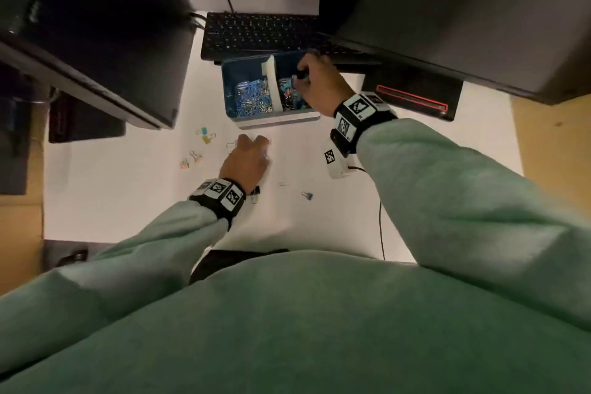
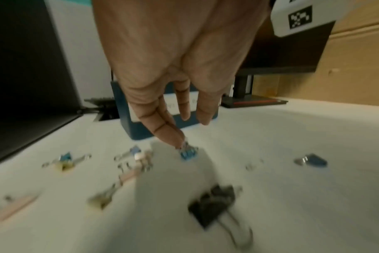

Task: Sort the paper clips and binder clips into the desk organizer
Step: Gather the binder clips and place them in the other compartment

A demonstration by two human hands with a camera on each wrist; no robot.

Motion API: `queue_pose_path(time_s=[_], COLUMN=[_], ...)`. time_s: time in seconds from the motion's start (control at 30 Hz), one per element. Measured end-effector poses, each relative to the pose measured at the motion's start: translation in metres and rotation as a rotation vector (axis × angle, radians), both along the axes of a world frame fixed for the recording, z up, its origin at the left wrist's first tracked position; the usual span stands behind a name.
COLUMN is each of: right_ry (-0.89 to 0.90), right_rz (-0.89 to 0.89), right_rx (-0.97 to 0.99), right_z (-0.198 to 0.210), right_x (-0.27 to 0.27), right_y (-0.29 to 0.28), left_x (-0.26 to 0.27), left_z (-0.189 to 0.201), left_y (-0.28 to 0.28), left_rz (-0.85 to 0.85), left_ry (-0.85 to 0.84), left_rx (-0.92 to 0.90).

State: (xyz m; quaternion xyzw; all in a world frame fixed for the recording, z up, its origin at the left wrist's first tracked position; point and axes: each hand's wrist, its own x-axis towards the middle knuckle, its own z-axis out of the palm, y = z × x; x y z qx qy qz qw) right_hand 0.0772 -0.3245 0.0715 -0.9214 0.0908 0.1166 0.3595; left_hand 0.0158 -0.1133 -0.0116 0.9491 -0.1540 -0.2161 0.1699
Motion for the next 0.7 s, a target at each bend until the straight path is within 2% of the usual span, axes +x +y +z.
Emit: queue_pose_path(time_s=[0.13, 0.27, 0.33, 0.43, 0.57, 0.63, 0.7], right_ry=[-0.136, 0.233, 0.357, 0.359, 0.354, 0.293, 0.139], right_rz=[0.120, 0.453, 0.517, 0.463, 0.464, 0.350, 0.121], right_rx=[-0.158, -0.243, -0.294, -0.271, -0.250, -0.148, 0.007], right_z=[-0.013, -0.054, -0.074, -0.090, -0.092, -0.083, -0.067], right_x=[-0.046, -0.118, -0.141, -0.151, -0.147, -0.137, -0.118], right_y=[0.003, 0.012, 0.018, 0.023, 0.018, 0.012, 0.006], left_x=[-0.002, -0.001, 0.001, 0.002, 0.003, 0.003, 0.002], left_z=[-0.028, -0.029, -0.031, -0.030, -0.026, -0.027, -0.028], left_y=[-0.003, -0.008, -0.006, -0.003, -0.004, -0.004, -0.003], left_rz=[-0.023, 0.026, 0.006, -0.038, -0.021, -0.071, -0.124], left_ry=[0.049, 0.054, 0.067, 0.118, 0.137, 0.134, 0.109], left_rx=[0.037, -0.023, -0.039, -0.036, -0.003, -0.038, -0.018])
